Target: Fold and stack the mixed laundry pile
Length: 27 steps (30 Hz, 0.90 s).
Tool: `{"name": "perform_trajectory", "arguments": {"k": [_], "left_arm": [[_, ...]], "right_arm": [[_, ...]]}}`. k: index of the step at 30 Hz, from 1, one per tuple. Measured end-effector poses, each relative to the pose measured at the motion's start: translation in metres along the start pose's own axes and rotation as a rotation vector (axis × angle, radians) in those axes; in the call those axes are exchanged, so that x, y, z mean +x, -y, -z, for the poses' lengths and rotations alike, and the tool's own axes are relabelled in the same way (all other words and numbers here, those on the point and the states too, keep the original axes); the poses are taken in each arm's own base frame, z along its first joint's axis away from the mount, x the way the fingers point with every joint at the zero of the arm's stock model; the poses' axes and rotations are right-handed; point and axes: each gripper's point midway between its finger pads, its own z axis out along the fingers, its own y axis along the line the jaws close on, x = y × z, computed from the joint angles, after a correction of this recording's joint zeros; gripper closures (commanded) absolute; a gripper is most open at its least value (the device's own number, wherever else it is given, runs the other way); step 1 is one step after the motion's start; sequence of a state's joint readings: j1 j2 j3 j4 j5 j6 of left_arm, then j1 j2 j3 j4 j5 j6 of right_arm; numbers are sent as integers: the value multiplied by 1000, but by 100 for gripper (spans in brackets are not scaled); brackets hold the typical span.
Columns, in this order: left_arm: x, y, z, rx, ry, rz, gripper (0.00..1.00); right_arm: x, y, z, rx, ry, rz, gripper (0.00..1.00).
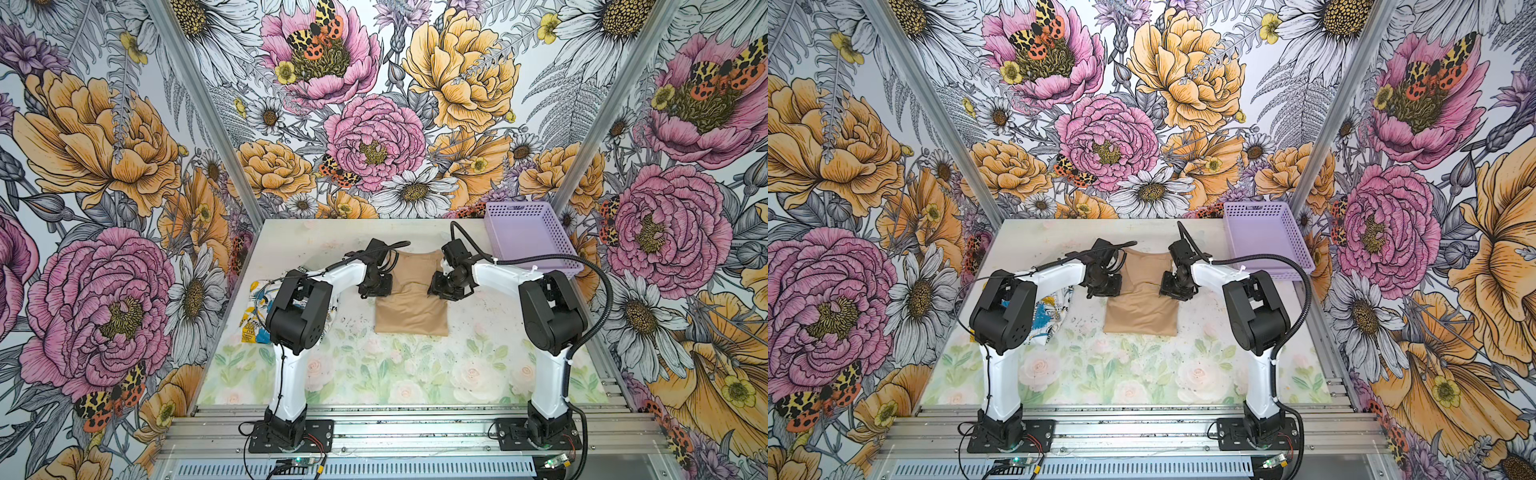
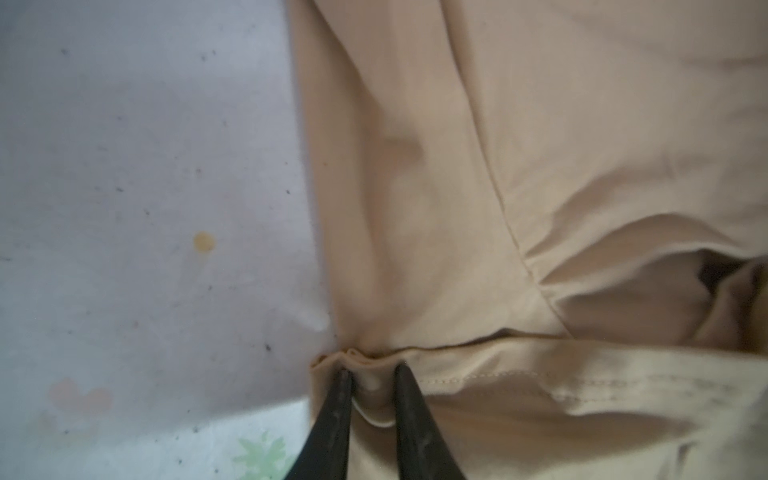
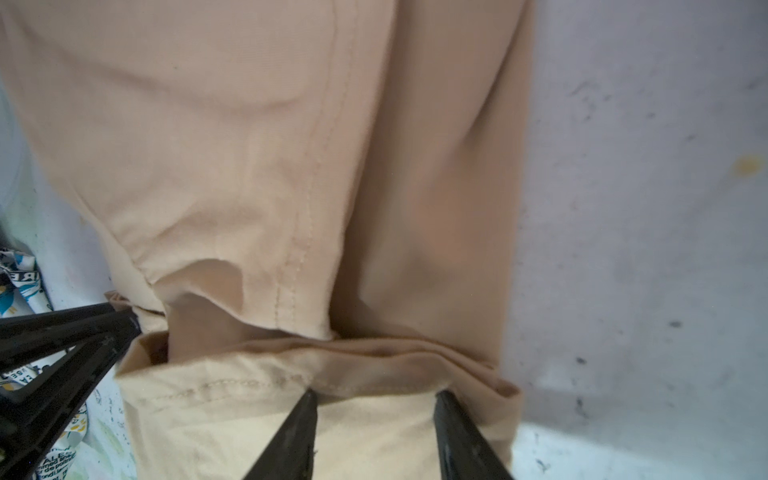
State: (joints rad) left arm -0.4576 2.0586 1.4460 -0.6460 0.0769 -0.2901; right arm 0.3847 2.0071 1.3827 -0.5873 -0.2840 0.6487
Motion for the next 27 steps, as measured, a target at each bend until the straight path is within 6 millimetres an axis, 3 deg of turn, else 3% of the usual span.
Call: {"name": "perform_trajectory", "arguments": {"k": [8, 16, 22, 27], "left_arm": [[-1, -17, 4, -50, 26, 49, 80], [-3, -25, 11, -74, 43, 92, 60], [-6, -22, 46, -51, 98, 106, 53], [1, -16, 84, -2, 158, 117, 49]], "right_arm": [[0, 1, -1, 2, -2, 13, 52], [0, 0, -1, 2, -4, 17, 51], [0, -2, 5, 4, -8, 20, 50], [2, -10, 29, -12, 11, 27, 47]]}}
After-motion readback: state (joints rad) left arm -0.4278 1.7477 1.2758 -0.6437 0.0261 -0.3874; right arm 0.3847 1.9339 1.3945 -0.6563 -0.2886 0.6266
